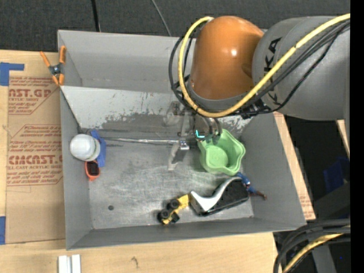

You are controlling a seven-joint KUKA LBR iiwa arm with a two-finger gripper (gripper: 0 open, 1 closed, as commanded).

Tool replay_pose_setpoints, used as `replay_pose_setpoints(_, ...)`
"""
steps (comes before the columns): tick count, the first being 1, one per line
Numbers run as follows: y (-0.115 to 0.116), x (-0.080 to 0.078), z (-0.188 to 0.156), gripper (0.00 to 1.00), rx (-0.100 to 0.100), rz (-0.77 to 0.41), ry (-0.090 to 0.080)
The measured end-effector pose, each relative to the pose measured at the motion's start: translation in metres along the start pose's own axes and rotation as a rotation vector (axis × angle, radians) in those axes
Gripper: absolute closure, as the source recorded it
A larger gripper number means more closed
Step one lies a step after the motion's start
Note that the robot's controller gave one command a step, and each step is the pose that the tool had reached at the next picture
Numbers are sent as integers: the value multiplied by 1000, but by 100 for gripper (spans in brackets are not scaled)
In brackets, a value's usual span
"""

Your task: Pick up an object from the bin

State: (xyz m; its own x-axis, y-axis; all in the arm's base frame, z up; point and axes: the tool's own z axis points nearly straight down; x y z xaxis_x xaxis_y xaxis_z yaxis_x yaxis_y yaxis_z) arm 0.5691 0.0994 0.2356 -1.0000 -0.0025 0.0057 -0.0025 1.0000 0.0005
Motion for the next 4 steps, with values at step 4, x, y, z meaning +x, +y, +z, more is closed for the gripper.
replay_pose_setpoints(4,-8,57,101,0,1,-149,-5)
